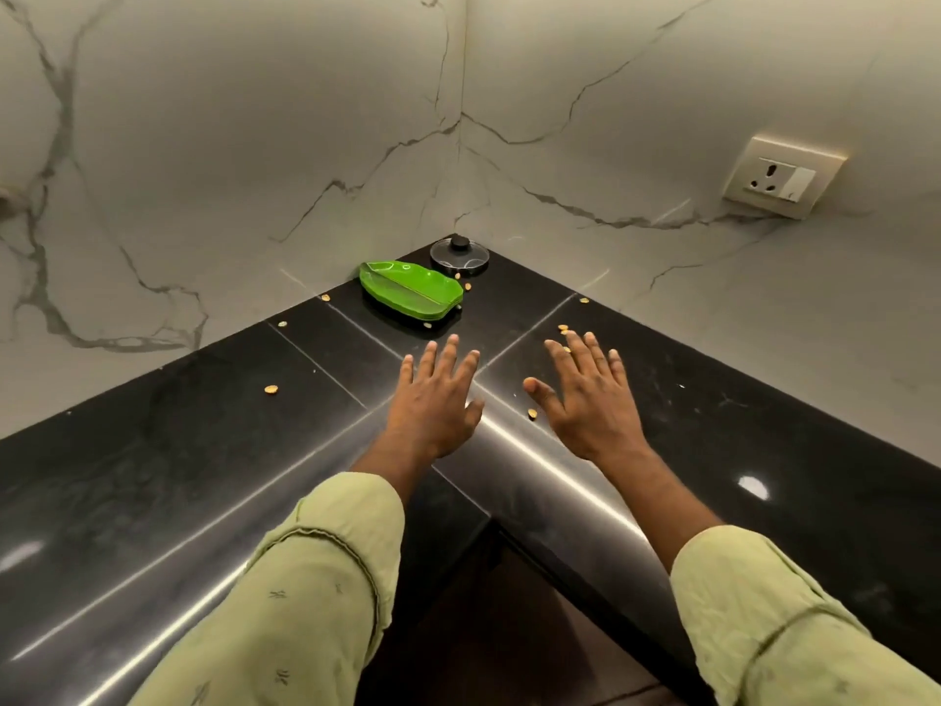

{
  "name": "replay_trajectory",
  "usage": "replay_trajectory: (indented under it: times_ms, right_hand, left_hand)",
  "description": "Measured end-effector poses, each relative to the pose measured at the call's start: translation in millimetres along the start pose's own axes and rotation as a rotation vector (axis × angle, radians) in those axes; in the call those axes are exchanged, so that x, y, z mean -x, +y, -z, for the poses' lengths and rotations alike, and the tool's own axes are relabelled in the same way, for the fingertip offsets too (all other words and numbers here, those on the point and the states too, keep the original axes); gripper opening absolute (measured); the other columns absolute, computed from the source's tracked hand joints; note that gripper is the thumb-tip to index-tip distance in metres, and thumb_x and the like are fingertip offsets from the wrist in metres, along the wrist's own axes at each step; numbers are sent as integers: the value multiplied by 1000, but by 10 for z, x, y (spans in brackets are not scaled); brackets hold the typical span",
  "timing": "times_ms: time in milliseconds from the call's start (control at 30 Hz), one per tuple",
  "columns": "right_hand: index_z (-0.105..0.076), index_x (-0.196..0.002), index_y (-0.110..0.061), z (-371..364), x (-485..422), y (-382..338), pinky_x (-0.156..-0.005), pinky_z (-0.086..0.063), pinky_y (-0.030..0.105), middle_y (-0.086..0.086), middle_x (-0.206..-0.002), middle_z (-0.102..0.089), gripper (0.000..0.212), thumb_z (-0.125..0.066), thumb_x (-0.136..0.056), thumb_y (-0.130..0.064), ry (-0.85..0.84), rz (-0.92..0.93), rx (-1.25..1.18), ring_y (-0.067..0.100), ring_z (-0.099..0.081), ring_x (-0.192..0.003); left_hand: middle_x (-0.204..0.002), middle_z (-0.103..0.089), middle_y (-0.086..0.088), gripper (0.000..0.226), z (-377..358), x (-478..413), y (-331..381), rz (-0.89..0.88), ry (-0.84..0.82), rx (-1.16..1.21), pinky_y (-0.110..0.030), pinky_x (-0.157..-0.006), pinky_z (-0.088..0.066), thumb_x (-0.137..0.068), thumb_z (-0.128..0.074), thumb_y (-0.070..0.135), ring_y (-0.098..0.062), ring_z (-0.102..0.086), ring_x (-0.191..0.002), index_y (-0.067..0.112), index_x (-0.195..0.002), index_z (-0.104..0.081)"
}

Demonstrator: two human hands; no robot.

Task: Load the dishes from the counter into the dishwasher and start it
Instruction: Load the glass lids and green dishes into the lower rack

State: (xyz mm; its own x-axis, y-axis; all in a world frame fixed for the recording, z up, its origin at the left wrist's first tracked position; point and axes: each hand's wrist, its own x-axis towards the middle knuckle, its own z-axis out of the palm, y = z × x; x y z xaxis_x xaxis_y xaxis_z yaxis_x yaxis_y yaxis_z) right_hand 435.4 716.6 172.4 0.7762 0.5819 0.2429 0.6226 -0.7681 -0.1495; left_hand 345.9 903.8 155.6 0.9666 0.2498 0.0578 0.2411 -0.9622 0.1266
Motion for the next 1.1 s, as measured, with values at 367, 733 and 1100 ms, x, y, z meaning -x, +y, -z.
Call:
replay_trajectory:
  times_ms: [367, 733, 1100]
  right_hand:
    - [-20, -155, -25, -463, -1086, 72, -121, 1, 43, 5, -163, -15, 87, -7, -88, -78, -120, -6, 22, 22, -3, -151]
    - [-16, -156, -25, -965, -2231, 333, -122, -1, 45, 5, -164, -12, 78, -15, -92, -70, -237, 107, 15, 21, 0, -151]
    - [-18, -155, -22, -1653, -3527, 467, -120, -6, 49, 7, -163, -15, 70, -47, -97, -50, -281, 312, 130, 24, -5, -151]
  left_hand:
    - [-167, 5, -6, 74, -286, -1085, -482, 6, -162, 9, -53, -122, -11, -101, -40, 52, -31, 0, -153, 27, -159, -2]
    - [-166, 13, -7, 97, -685, -2102, -571, 32, -342, 63, -54, -121, -9, -91, -61, 53, -34, 6, -152, 29, -158, 5]
    - [-162, 26, -5, 146, -955, -2983, -613, 43, -714, 7, -66, -117, -5, -61, -90, 48, -36, 18, -150, 20, -156, 17]
